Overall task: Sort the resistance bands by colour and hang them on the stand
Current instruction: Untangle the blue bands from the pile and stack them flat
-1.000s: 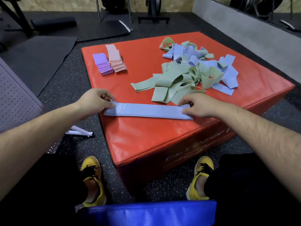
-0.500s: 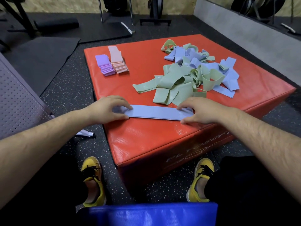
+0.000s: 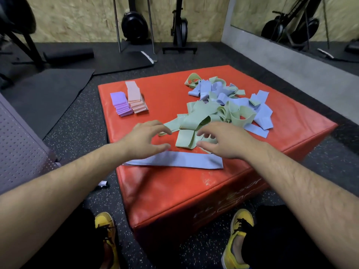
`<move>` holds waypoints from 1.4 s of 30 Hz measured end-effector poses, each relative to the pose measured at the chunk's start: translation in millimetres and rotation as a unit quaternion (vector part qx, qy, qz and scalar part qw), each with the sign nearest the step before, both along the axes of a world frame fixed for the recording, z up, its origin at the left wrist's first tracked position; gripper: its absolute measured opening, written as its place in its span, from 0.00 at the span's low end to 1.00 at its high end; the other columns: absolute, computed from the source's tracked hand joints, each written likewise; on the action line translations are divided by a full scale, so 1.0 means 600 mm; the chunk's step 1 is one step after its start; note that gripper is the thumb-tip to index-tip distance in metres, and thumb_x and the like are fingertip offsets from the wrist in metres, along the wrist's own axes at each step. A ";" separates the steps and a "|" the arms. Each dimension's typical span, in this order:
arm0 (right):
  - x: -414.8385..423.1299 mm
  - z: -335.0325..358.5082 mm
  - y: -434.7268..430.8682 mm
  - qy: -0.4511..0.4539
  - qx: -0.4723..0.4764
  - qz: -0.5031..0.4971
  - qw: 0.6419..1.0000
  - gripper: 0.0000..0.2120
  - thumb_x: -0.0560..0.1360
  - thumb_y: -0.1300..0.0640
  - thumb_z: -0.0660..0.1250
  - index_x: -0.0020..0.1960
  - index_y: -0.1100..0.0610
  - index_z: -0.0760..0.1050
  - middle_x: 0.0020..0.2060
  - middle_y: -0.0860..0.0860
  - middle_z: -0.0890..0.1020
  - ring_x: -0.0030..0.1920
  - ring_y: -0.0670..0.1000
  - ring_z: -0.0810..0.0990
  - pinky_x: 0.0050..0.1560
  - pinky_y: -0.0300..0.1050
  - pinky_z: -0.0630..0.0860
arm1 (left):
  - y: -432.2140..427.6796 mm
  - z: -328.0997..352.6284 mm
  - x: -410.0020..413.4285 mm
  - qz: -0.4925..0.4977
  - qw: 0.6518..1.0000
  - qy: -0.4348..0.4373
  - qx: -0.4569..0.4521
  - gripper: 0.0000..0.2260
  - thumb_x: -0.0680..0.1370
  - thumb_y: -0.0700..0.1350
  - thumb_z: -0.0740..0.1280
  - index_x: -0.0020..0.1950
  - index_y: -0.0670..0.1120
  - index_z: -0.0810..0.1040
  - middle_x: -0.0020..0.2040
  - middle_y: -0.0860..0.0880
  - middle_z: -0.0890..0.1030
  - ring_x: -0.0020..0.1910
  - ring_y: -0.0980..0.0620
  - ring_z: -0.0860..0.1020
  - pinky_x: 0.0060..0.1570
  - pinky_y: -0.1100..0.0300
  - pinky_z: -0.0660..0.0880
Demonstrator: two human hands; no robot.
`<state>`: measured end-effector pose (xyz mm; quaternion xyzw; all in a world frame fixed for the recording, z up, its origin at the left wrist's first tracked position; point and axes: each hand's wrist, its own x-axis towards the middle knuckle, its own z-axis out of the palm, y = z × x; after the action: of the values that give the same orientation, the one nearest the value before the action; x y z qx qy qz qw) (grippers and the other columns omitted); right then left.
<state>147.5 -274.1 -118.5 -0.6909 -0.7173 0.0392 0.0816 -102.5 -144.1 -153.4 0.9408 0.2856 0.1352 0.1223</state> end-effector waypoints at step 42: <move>0.162 0.006 0.252 0.230 0.147 -0.196 0.942 0.26 0.77 0.59 0.64 0.74 0.51 0.64 0.68 0.50 0.71 0.54 0.56 0.79 0.53 0.53 0.77 | 0.220 0.101 0.338 -0.027 0.999 -0.025 0.034 0.14 0.77 0.41 0.60 0.55 0.39 0.82 0.55 0.44 0.82 0.54 0.45 0.79 0.53 0.51 0.75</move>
<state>244.8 -122.9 -115.2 -0.7703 -0.5271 0.0738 0.3511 100.3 -11.9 -92.9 0.9482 0.2522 0.1645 0.1013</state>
